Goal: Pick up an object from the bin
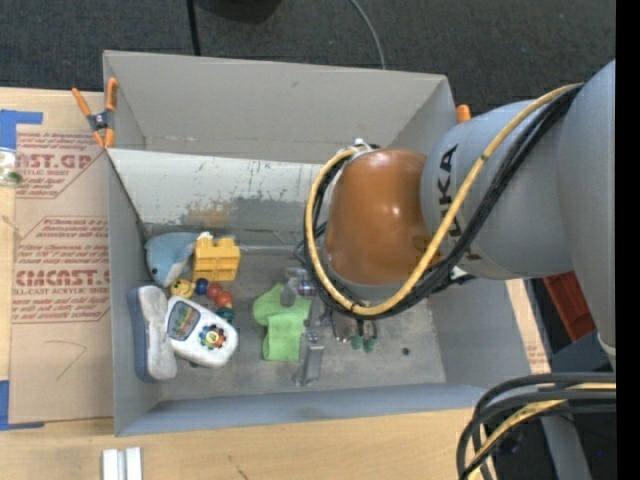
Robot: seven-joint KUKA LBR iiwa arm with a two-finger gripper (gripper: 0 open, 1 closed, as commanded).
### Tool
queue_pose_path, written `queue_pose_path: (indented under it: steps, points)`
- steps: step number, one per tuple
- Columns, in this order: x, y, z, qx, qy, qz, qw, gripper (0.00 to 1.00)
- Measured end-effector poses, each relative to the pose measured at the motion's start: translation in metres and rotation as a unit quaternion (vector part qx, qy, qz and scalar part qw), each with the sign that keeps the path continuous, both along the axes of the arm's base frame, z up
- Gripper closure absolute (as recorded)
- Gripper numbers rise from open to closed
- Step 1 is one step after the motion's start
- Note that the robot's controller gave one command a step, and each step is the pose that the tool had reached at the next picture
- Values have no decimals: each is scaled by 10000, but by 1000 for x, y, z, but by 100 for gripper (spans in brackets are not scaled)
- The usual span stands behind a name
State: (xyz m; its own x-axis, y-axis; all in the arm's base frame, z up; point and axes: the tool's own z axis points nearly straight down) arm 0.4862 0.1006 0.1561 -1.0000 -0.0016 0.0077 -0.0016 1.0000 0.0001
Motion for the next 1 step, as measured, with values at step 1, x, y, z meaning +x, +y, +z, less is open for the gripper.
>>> queue_pose_path:
  steps: [1]
  points:
    - [2, -1, 4, 5, -37, -5, 10000, 0]
